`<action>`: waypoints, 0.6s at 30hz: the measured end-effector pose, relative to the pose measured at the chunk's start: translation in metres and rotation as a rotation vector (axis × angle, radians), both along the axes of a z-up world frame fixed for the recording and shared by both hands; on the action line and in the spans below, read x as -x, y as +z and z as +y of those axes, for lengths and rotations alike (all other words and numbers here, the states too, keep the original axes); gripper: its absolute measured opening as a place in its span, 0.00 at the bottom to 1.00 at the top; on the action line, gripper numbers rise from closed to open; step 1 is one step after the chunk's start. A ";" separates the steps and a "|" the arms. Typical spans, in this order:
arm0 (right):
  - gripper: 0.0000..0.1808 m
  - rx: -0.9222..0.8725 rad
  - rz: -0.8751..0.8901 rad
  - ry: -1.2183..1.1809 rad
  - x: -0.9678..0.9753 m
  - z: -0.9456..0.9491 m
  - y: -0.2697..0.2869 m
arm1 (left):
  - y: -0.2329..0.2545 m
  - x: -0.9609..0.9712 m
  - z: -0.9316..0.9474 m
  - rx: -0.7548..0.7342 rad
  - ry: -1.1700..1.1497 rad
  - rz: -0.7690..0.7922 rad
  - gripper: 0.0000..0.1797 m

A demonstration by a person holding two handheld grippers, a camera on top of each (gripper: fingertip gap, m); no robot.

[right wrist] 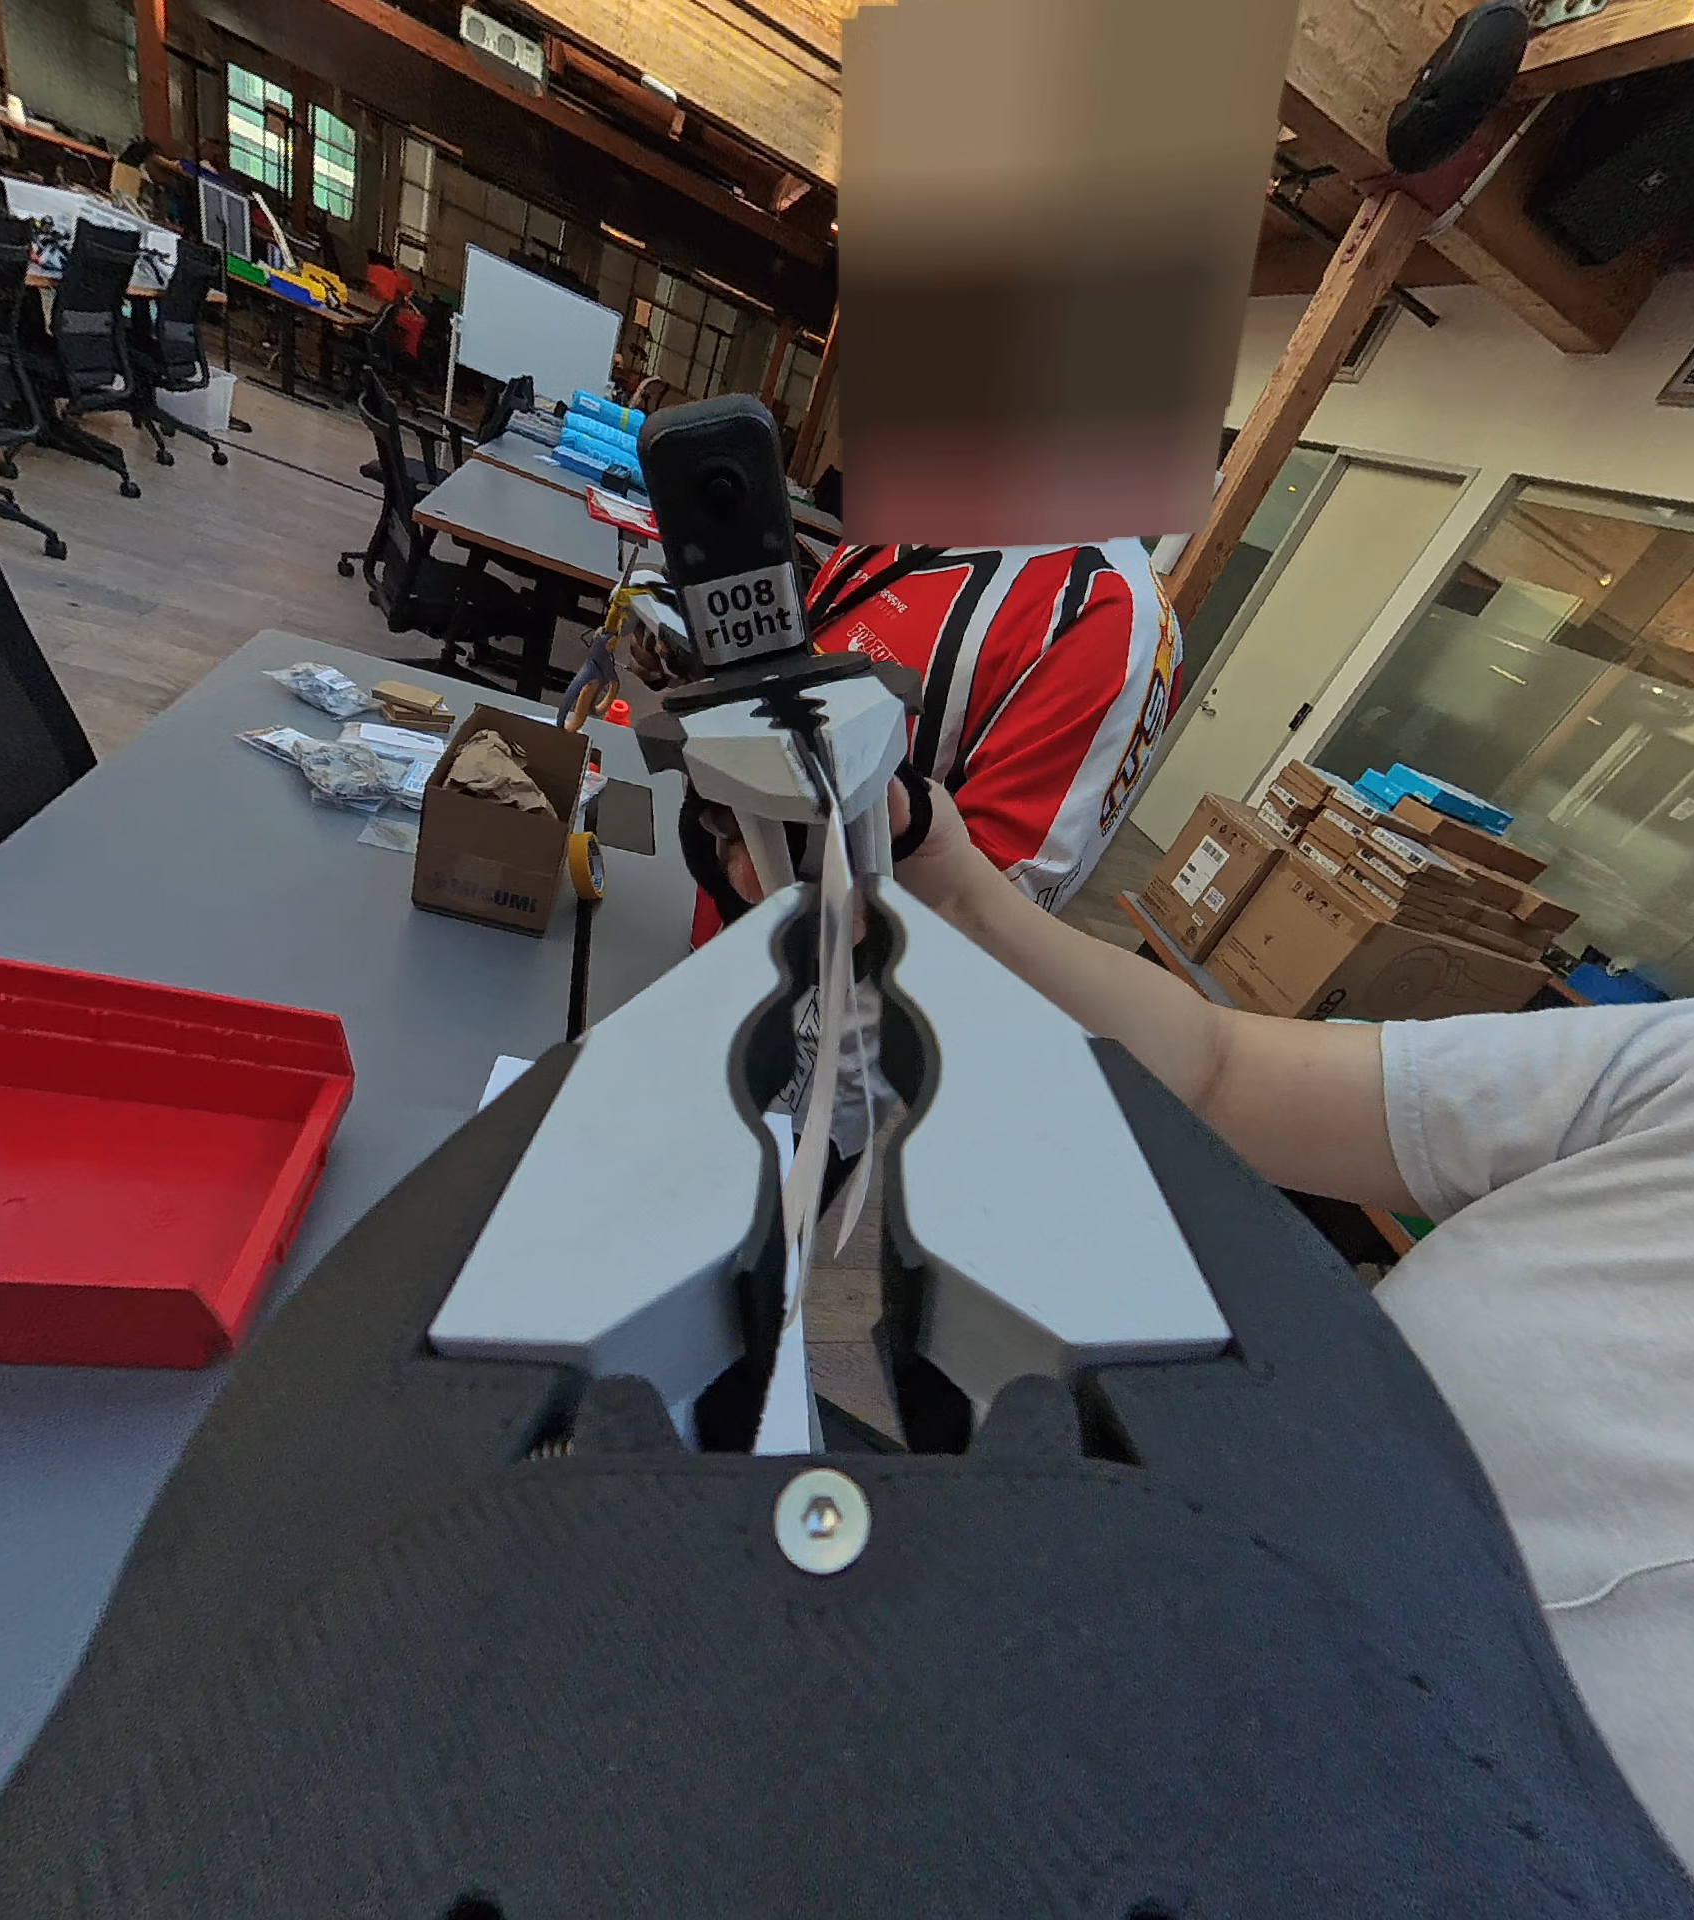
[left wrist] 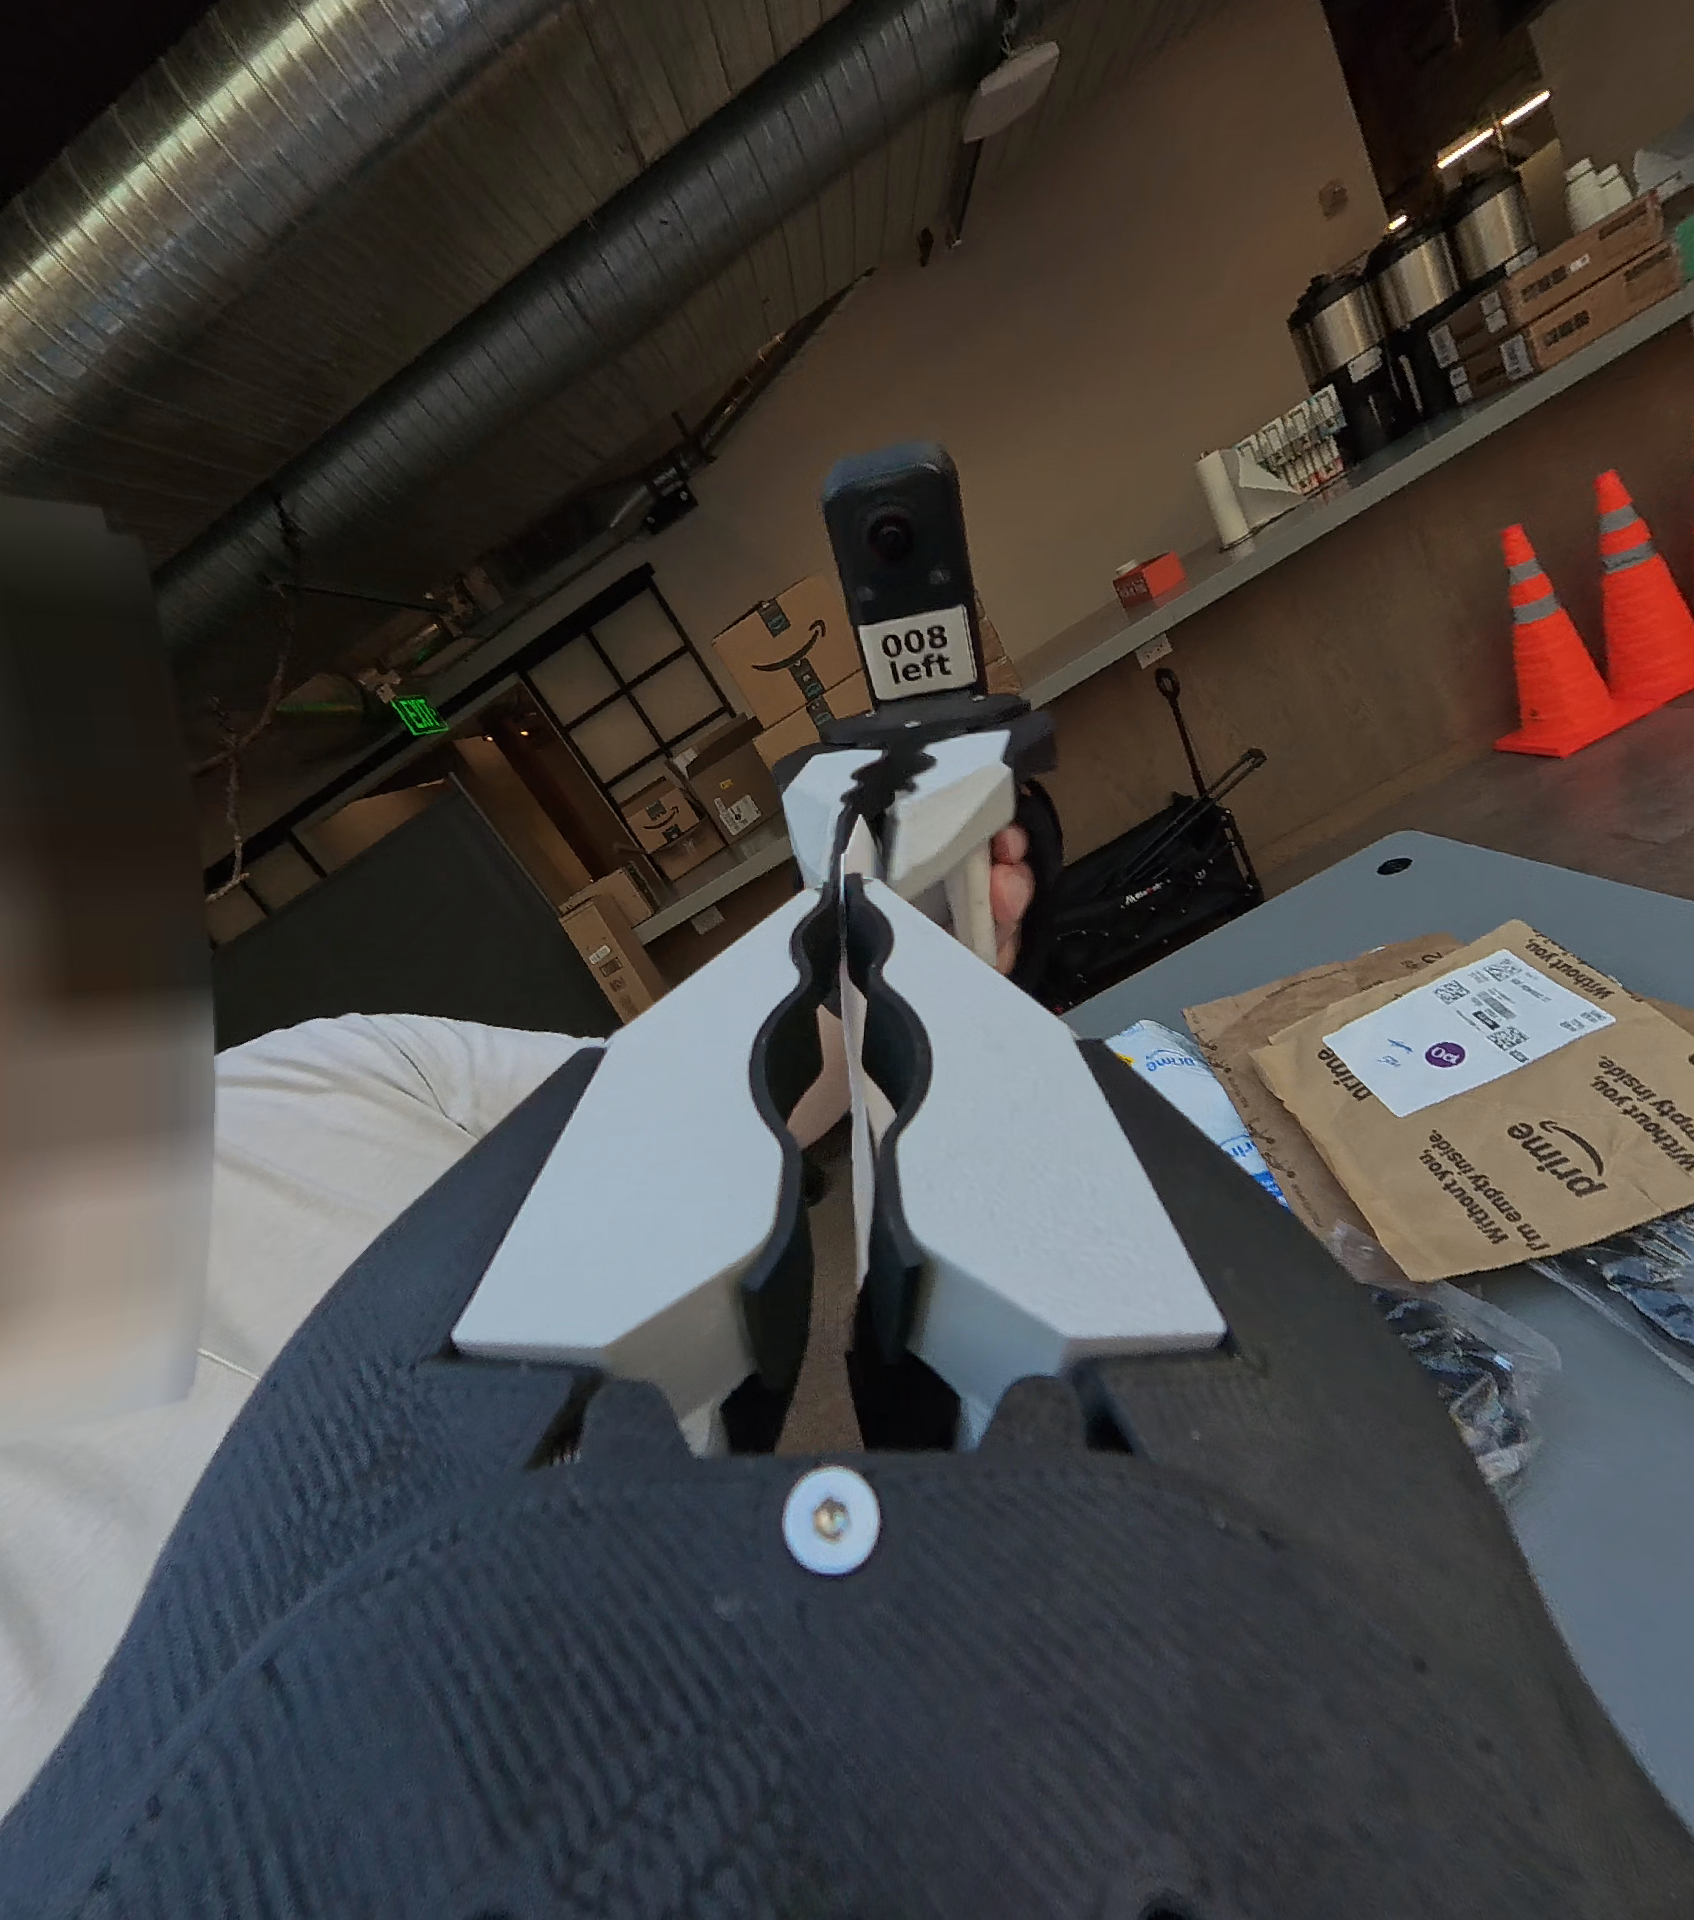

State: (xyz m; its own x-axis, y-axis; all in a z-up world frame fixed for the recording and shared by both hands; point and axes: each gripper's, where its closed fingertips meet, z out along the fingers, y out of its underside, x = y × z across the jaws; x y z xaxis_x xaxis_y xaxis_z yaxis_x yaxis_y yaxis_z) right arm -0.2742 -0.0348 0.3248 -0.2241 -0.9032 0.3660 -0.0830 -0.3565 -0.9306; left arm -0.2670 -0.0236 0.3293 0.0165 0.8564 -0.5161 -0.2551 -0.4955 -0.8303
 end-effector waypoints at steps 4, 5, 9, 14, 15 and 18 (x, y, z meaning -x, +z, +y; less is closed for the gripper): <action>0.27 0.043 0.098 0.106 0.019 0.011 -0.036 | 0.006 -0.008 0.003 -0.026 -0.043 0.042 0.00; 0.24 0.047 0.079 0.154 0.028 0.013 -0.043 | 0.008 -0.011 0.003 -0.042 -0.061 0.053 0.00; 0.08 0.054 0.024 0.208 0.049 -0.014 -0.063 | 0.014 -0.021 0.005 -0.018 -0.084 0.113 0.00; 0.23 -0.026 0.004 0.250 0.038 -0.025 -0.073 | 0.020 -0.017 0.005 0.002 -0.042 0.166 0.00; 0.22 -0.012 -0.017 0.229 0.035 -0.025 -0.071 | 0.019 -0.013 0.005 0.005 -0.035 0.157 0.00; 0.13 0.006 -0.065 0.151 0.023 -0.029 -0.064 | 0.020 -0.005 0.005 0.016 -0.017 0.148 0.00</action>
